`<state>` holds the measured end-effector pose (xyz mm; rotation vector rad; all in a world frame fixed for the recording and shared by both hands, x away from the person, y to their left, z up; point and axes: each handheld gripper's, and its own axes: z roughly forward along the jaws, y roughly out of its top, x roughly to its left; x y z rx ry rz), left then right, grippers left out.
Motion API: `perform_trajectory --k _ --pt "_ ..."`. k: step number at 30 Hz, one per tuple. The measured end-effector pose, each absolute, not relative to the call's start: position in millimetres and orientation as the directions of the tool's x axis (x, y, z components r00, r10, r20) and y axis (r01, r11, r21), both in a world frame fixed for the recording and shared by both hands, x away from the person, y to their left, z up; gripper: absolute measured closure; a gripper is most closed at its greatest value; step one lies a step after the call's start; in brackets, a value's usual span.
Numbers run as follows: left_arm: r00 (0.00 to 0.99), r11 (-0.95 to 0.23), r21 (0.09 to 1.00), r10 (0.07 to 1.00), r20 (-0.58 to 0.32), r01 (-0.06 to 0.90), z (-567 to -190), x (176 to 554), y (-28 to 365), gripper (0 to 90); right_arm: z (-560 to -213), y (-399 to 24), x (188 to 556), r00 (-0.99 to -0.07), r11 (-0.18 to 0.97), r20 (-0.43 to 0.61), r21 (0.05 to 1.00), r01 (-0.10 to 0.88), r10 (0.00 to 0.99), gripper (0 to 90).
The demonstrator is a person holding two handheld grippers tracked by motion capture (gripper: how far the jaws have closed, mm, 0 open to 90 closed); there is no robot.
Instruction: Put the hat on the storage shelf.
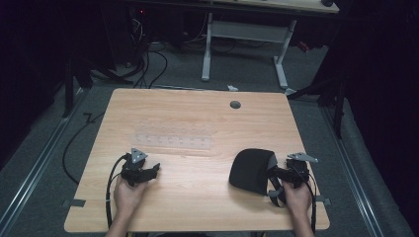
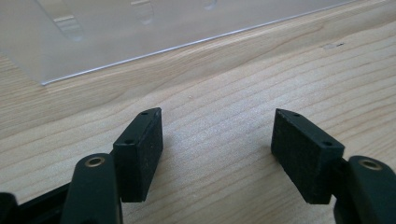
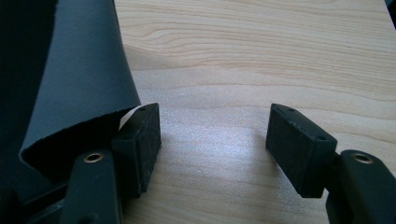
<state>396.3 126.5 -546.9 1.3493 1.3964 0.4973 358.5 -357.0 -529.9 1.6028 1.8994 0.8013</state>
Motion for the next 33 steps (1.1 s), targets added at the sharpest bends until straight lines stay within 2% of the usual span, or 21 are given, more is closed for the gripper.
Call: perform_trajectory --k 24,33 --pt "0.226 0.271 0.854 0.889 -0.399 0.444 -546.9 396.0 125.9 32.1 -530.1 -356.0 358.5 -0.155 0.122 -0.022 0.729 0.673 0.988 36.7" --pt "0.226 0.269 0.854 0.889 -0.397 0.445 -547.0 396.0 125.9 32.0 -529.8 -358.8 358.3 -0.146 0.102 -0.004 0.734 0.672 0.989 41.2"
